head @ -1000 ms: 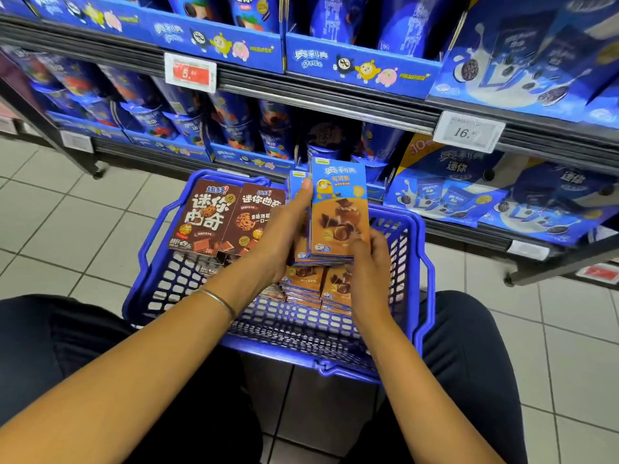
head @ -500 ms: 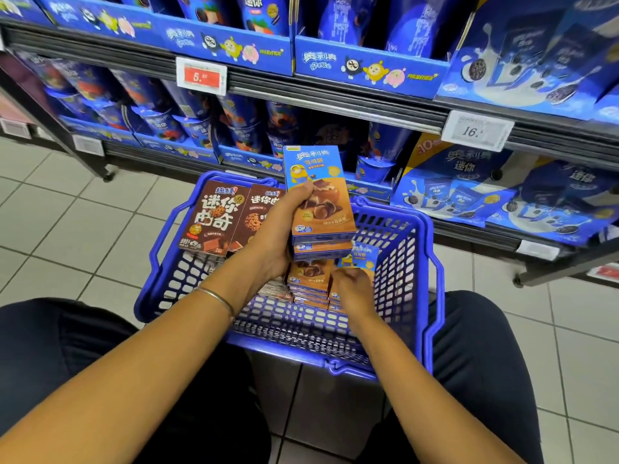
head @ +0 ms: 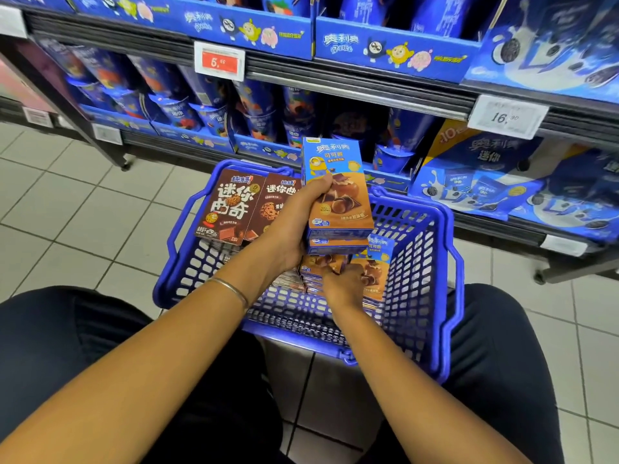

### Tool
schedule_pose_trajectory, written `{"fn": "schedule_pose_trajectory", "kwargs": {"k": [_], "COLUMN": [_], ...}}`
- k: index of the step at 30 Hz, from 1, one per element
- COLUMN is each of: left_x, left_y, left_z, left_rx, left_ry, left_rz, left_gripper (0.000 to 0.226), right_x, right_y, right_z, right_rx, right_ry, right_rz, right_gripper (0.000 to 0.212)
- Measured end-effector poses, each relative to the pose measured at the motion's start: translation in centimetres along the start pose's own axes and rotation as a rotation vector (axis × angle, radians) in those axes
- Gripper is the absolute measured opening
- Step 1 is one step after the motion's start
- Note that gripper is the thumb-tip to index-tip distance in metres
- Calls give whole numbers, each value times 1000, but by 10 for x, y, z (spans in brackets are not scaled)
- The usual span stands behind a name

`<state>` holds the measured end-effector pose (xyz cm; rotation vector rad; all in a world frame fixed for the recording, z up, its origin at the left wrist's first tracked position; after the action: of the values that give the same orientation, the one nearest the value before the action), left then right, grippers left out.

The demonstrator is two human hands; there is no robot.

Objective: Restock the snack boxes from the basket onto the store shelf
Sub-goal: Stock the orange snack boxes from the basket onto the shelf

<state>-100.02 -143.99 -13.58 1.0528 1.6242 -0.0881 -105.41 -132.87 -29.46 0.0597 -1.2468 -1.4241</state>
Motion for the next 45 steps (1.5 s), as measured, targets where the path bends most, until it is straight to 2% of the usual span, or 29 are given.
{"fn": "schedule_pose_trajectory", "kwargs": {"k": [3, 6, 8, 11, 16, 18, 21, 25, 28, 31, 34, 38, 43, 45], "left_x": [1, -4, -8, -13, -16, -13, -3, 7, 8, 13, 16, 18, 13, 10], "left_y": [-3, -6, -7, -8, -10, -13, -15, -14, -15, -15, -15, -12, -10, -9], "left_z": [2, 5, 5, 6, 11, 16, 19, 16, 17, 14, 3, -3, -11, -10], "left_rx": [-11, -24, -34, -75, -143, -193, -232, -174, -172, -168, -106, -114, -62, -61], "left_ry": [-4, 20, 65, 94, 92, 36, -47, -80, -121, -165, -195, -201, -213, -276], "left_rz": [16, -4, -34, -76, -152, -183, -161, -91, -102, -84, -90, -53, -51, -24], "left_gripper": [37, 39, 35, 30, 25, 40, 78, 117, 121, 110, 105, 122, 122, 131], "right_x": [1, 6, 10, 19, 45, 55, 74, 92, 96, 105, 105, 103, 105, 104], "right_y": [-1, 2, 9, 30, 49, 47, 48, 53, 55, 61, 62, 62, 61, 61], "right_z": [7, 24, 45, 77, 122, 129, 131, 137, 138, 131, 115, 104, 107, 108], "right_rx": [2, 17, -35, -136, -225, -152, 42, 120, 168, 198, 284, 373, 331, 320], "right_ry": [-136, -386, -563, -762, -991, -982, -937, -910, -917, -781, -695, -700, -640, -610], "right_rz": [-12, 19, 77, 225, 354, 329, 363, 405, 400, 458, 422, 363, 368, 376], "right_gripper": [33, 21, 22, 10, 21, 21, 23, 29, 28, 27, 20, 24, 30, 30]}}
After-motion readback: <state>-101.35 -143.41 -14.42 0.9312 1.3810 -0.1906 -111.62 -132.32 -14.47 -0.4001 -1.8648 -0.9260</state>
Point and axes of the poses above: each hand's wrist, its own y-axis away from the middle knuckle, its own z-axis out of the back of the hand, x = y × z, the point moved 7 cm from there along -y, towards the middle knuckle, and after that the axes turned 7 degrees about -z, right-handed, at the moved point
